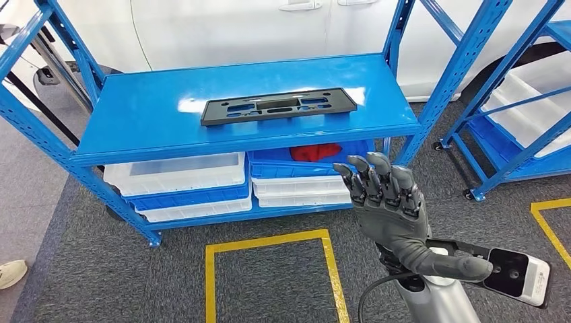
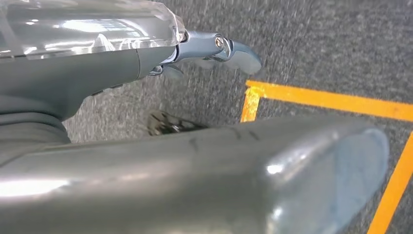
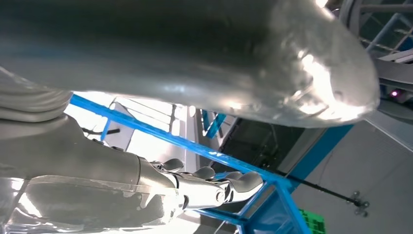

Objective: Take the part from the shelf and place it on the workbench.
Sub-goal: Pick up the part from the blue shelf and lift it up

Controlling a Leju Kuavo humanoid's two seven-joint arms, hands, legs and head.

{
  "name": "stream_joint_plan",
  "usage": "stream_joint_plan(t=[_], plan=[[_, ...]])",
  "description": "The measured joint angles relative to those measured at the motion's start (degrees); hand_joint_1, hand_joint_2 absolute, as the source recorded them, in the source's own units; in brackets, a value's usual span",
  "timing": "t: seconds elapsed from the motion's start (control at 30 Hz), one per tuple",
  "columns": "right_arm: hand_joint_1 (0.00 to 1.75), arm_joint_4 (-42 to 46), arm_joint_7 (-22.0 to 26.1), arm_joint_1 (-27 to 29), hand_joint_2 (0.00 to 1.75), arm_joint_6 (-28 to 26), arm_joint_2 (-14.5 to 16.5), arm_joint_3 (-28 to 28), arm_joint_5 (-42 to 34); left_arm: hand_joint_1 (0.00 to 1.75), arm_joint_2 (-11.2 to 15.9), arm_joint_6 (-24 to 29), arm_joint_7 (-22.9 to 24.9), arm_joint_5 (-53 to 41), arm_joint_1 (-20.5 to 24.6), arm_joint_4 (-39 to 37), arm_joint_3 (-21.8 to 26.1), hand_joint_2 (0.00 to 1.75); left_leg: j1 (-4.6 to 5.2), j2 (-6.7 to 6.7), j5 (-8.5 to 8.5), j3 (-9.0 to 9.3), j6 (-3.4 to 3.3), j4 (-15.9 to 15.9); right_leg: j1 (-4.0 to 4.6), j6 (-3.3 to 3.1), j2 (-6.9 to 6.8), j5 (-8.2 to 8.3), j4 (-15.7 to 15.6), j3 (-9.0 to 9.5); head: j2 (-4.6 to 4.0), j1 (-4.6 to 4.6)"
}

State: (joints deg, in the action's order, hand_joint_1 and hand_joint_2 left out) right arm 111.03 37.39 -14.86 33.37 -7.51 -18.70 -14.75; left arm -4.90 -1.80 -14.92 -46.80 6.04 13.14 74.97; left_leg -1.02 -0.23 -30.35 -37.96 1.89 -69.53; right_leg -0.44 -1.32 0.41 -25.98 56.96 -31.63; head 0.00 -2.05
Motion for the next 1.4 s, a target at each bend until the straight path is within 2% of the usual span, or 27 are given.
stream_joint_plan(t=[0.03,0.1,0.17,0.27,0.33,0.4,0.43,0.47,0.53,0.6,0.63,0.7,0.77,0.8,0.83,0.9,0.93,0.97,1.0,1.03,1.07,1.1,1.13,1.17,1.3,1.37,1.4], plan=[[0.00,-0.01,-0.02,0.12,0.00,-0.12,0.04,0.03,0.22,0.00,0.01,-0.07,-0.01,-0.05,-0.02,0.00,0.00,0.00,-0.12,0.02,2.92,1.27,0.09,4.16,-0.07,0.24,0.02,-0.45,0.05,0.52,0.00,0.00],[0.00,-0.03,-0.07,0.28,0.00,-0.28,0.11,0.12,0.59,0.00,0.03,-0.18,-0.03,-0.19,0.06,-0.01,0.00,0.00,0.00,0.10,5.60,3.26,-0.21,10.30,-0.05,0.82,0.02,-1.12,0.22,1.06,0.00,0.00],[0.00,-0.05,-0.08,0.61,0.00,-0.32,0.13,0.33,0.84,0.00,0.03,-0.27,-0.03,-0.28,0.05,-0.02,0.00,0.00,0.33,0.13,5.41,3.57,-1.19,11.47,0.05,1.55,0.01,-1.53,0.30,1.05,0.00,-0.01],[0.00,-0.08,-0.03,1.03,0.00,-0.30,0.13,0.88,1.06,0.00,-0.01,-0.41,-0.05,-0.32,-0.05,-0.02,0.00,0.00,0.09,0.09,5.77,4.08,-2.44,11.87,-0.01,2.58,-0.07,-2.67,1.50,0.79,0.00,0.00],[0.00,-0.12,0.01,1.19,0.00,-0.29,0.13,1.27,1.15,0.00,-0.03,-0.48,-0.05,-0.32,0.05,-0.02,0.00,0.00,0.01,0.12,5.49,4.63,-3.05,12.14,-0.19,3.03,-0.12,-5.10,6.95,-2.07,0.00,0.00],[0.00,-0.29,0.07,1.65,0.00,-0.25,0.13,1.51,1.32,0.00,-0.02,-0.55,-0.08,-0.32,0.10,-0.02,0.00,0.00,0.13,0.11,4.93,5.13,-3.42,12.13,-0.29,3.33,-0.13,-7.51,14.74,-6.97,0.00,0.00],[0.00,-0.42,0.10,1.92,0.00,-0.24,0.12,1.57,1.43,0.00,-0.02,-0.59,-0.09,-0.32,0.07,-0.02,0.00,0.00,0.20,0.07,4.60,5.49,-3.48,12.12,-0.33,3.38,-0.13,-7.44,16.98,-8.78,0.00,0.00],[0.00,-0.54,0.12,2.11,0.00,-0.24,0.12,1.64,1.49,0.00,-0.02,-0.61,-0.09,-0.32,0.03,-0.02,0.00,0.00,0.26,0.02,4.21,5.98,-3.46,12.11,-0.33,3.34,-0.14,-6.11,16.98,-9.54,0.00,0.00],[0.00,-0.67,0.14,2.24,0.00,-0.22,0.13,1.77,1.53,0.00,-0.04,-0.67,-0.09,-0.32,-0.03,-0.02,0.00,0.00,0.36,-0.09,3.32,7.22,-3.30,12.11,-0.27,2.91,-0.15,-0.79,10.61,-7.73,0.00,0.00],[0.00,-0.74,0.14,2.24,0.00,-0.15,0.14,1.86,1.54,0.00,-0.12,-0.72,-0.09,-0.32,0.03,-0.05,0.00,0.00,0.52,-0.14,2.46,7.99,-2.87,12.06,0.06,2.25,-0.19,2.54,3.70,-5.07,0.00,0.00],[0.00,-0.77,0.14,2.26,0.00,-0.12,0.14,1.87,1.55,0.00,-0.15,-0.73,-0.09,-0.32,0.08,-0.07,0.00,0.00,0.57,-0.15,2.17,8.11,-2.57,12.06,0.27,1.95,-0.19,2.86,2.02,-4.46,0.00,0.00],[0.00,-0.81,0.14,2.31,0.00,-0.10,0.12,1.91,1.59,0.00,-0.17,-0.73,-0.10,-0.32,0.17,-0.09,0.00,0.00,0.63,-0.11,1.77,8.29,-1.90,12.27,0.49,1.37,-0.07,2.25,1.26,-4.24,0.00,0.00],[0.00,-0.79,0.15,2.37,0.00,-0.10,0.15,1.94,1.62,0.00,-0.08,-0.73,-0.14,-0.32,0.24,-0.09,0.00,0.00,0.58,0.00,1.14,8.51,-1.28,11.90,0.18,0.80,0.03,1.94,0.80,-3.57,0.00,-0.01],[0.00,-0.78,0.15,2.39,0.00,-0.08,0.18,1.95,1.69,0.00,-0.05,-0.75,-0.16,-0.33,0.30,-0.10,-0.01,0.00,0.54,0.03,0.33,7.95,-0.97,10.32,0.00,0.48,0.00,1.75,0.51,-3.07,0.00,-0.01],[0.00,-0.77,0.16,2.47,0.00,-0.06,0.22,1.95,1.79,0.00,-0.02,-0.79,-0.18,-0.34,0.34,-0.10,-0.01,0.00,0.43,0.05,-0.91,6.53,-0.68,7.43,-0.10,0.21,-0.05,1.48,0.32,-2.55,0.00,-0.02],[0.00,-0.78,0.16,2.78,0.00,0.04,0.26,1.96,2.03,0.00,-0.04,-0.86,-0.19,-0.37,0.25,-0.11,-0.02,0.00,0.31,0.06,-3.78,1.88,-0.18,-0.67,-0.05,-0.18,-0.12,0.78,0.26,-1.80,0.00,-0.02],[0.00,-0.78,0.16,2.99,0.00,0.08,0.27,1.96,2.12,0.00,-0.04,-0.88,-0.19,-0.37,0.16,-0.11,-0.02,0.00,0.28,0.06,-4.49,-0.38,0.00,-4.02,-0.03,-0.21,-0.10,0.43,0.26,-1.42,0.00,-0.02],[0.00,-0.79,0.16,3.18,0.00,0.12,0.27,1.96,2.18,0.00,-0.04,-0.89,-0.18,-0.37,0.07,-0.11,-0.02,0.00,0.27,0.06,-3.97,-1.82,0.08,-5.47,-0.02,-0.20,-0.05,0.04,0.27,-0.94,0.00,-0.02],[0.00,-0.79,0.16,3.29,0.00,0.15,0.27,1.98,2.21,0.00,-0.03,-0.90,-0.18,-0.37,0.01,-0.11,-0.02,0.00,0.27,0.06,-2.22,-2.11,0.06,-4.56,-0.01,-0.15,0.02,-0.39,0.27,-0.35,0.00,-0.02],[0.00,-0.79,0.16,3.37,0.00,0.19,0.27,1.99,2.24,0.00,-0.02,-0.91,-0.18,-0.37,-0.01,-0.11,-0.02,0.00,0.27,0.06,0.38,-1.41,-0.08,-1.68,0.01,-0.06,0.08,-0.88,0.27,0.35,0.00,-0.02],[0.00,-0.79,0.16,3.41,0.00,0.22,0.27,2.01,2.24,0.00,-0.01,-0.91,-0.18,-0.37,-0.01,-0.11,-0.02,0.00,0.30,0.06,3.33,0.07,-0.37,2.72,0.03,0.07,0.13,-1.42,0.26,1.05,0.00,-0.02],[0.00,-0.79,0.16,3.43,0.00,0.24,0.28,2.03,2.25,0.00,0.01,-0.91,-0.17,-0.37,0.02,-0.11,-0.02,0.00,0.45,0.07,5.22,1.64,-0.73,6.63,0.13,0.31,0.17,-1.91,0.26,1.62,0.00,-0.02],[0.00,-0.79,0.16,3.47,0.00,0.28,0.28,2.06,2.25,0.00,0.02,-0.92,-0.17,-0.37,0.08,-0.11,-0.02,0.00,0.59,0.06,6.17,2.85,-1.16,9.44,0.20,0.59,0.20,-2.29,0.26,1.95,0.00,-0.02],[0.00,-0.79,0.16,3.51,0.00,0.35,0.29,2.12,2.25,0.00,0.02,-0.92,-0.16,-0.37,0.12,-0.12,-0.02,0.00,0.74,0.04,6.34,3.53,-1.54,11.07,0.26,0.90,0.23,-2.55,0.22,2.13,0.00,-0.02],[0.00,-0.78,0.16,3.66,0.00,0.64,0.30,2.75,2.19,0.00,-0.02,-0.93,-0.12,-0.36,0.05,-0.14,-0.02,0.00,0.57,-0.09,5.48,4.81,-2.94,12.25,0.26,2.08,0.13,-3.07,1.94,1.96,0.00,-0.01],[0.00,-0.80,0.16,3.76,0.00,0.68,0.30,3.01,2.15,0.00,-0.04,-0.92,-0.11,-0.35,0.10,-0.15,-0.01,0.00,0.44,-0.08,5.03,5.67,-3.51,12.55,0.05,2.53,-0.03,-5.20,7.50,-1.00,0.00,0.00],[0.00,-0.81,0.16,3.89,0.00,0.68,0.30,3.09,2.14,0.00,-0.04,-0.91,-0.11,-0.34,0.14,-0.15,0.00,0.00,0.43,-0.08,4.71,5.97,-3.70,12.56,-0.02,2.75,-0.06,-6.75,11.54,-3.57,0.00,0.00]])
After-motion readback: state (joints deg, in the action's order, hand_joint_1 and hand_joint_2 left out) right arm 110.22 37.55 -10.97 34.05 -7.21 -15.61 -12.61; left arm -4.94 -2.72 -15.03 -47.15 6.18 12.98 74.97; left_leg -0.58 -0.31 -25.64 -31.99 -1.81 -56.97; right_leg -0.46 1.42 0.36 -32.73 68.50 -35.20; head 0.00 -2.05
